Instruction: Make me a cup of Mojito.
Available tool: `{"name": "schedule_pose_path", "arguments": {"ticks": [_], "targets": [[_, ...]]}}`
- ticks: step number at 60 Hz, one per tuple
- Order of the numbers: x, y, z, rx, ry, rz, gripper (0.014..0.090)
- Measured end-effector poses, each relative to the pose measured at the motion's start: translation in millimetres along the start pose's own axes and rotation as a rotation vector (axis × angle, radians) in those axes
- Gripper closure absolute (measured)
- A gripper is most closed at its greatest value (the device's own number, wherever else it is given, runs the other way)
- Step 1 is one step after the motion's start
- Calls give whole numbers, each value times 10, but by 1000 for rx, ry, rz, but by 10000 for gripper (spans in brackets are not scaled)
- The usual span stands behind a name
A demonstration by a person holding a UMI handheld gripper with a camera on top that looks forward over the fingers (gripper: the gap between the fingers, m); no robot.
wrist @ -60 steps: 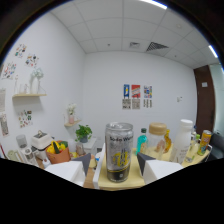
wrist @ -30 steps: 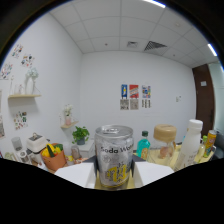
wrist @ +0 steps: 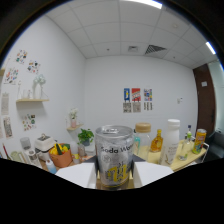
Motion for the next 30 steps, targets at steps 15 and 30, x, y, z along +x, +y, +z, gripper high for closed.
{"name": "schedule_pose_path", "arguments": {"ticks": [15, 30], "targets": [[460, 843, -454, -91, 36, 57, 540], [859, 1845, -472, -186, 73, 197, 541]]}}
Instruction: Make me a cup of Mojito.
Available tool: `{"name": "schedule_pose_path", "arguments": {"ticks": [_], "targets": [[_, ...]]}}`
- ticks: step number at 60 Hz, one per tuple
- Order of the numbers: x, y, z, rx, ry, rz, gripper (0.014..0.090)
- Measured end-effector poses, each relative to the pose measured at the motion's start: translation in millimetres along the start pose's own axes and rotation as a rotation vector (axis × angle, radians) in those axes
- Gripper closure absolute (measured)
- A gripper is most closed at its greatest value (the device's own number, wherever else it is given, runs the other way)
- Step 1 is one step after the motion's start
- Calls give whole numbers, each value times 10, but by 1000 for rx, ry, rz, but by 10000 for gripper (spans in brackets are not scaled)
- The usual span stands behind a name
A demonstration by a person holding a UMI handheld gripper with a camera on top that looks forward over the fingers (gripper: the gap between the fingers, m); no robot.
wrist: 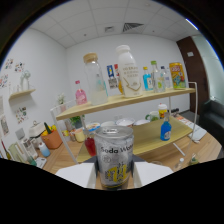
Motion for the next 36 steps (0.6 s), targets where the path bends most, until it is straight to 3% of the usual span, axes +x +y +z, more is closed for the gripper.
{"name": "schedule_pose_path", "arguments": {"ticks": [15, 27, 36], "targets": [[73, 256, 154, -53, -132, 400, 541], [164, 138, 197, -66, -249, 969, 541], [328, 128, 292, -71, -289, 1350, 542]]}}
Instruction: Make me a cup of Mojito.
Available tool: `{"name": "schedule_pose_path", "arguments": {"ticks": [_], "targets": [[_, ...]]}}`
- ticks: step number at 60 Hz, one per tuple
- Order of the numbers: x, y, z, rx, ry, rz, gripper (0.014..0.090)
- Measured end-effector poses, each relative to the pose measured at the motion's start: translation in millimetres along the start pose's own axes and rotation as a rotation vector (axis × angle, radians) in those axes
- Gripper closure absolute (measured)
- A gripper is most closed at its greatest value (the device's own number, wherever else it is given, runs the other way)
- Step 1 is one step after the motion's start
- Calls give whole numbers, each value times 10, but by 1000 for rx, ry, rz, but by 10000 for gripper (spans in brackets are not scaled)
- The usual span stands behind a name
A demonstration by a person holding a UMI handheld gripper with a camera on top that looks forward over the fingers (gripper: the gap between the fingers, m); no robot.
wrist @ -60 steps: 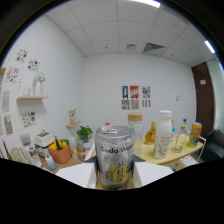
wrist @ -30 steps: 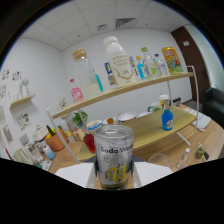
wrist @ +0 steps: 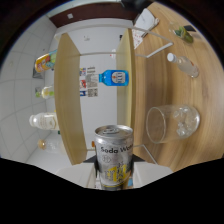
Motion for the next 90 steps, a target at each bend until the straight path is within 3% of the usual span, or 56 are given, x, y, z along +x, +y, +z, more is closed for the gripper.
{"name": "schedule_pose_path", "arguments": {"ticks": [19, 33, 44, 66, 75, 90], "targets": [[-160, -254, 2, 33, -151, 547, 543], [-125, -261, 40, 62, -169, 637, 541], [-267, -250, -16, 95, -111, 325, 541], [-591, 44, -20, 207, 104, -1115, 539], [-228, 257, 165, 164, 131, -1365, 538], [665, 366, 390, 17, 206, -1506, 539]]}}
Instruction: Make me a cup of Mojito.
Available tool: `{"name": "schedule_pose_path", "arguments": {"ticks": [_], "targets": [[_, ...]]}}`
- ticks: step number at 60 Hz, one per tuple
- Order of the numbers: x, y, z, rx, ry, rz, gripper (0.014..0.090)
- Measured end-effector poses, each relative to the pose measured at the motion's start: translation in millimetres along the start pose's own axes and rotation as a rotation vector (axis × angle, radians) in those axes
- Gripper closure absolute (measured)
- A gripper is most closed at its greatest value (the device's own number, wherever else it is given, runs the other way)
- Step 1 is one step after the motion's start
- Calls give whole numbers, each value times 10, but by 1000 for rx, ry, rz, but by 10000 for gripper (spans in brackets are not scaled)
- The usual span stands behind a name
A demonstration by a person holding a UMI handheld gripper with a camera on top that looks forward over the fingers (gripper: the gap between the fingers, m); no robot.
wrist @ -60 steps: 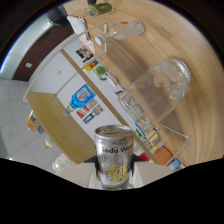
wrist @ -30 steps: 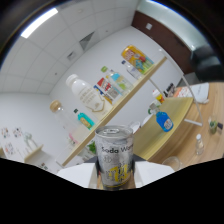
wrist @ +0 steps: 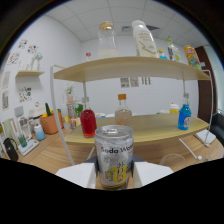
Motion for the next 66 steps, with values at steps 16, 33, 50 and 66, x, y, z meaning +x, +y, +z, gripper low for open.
{"name": "schedule_pose_path", "arguments": {"ticks": [16, 33, 50, 66], "targets": [[-108, 577, 140, -79, -35, -35, 540], [-239, 722, 95, -60, -59, -54, 519], [-230, 892, 16, -123, -41, -88, 470], [-307, 735, -426, -241, -7, -74, 196]]}}
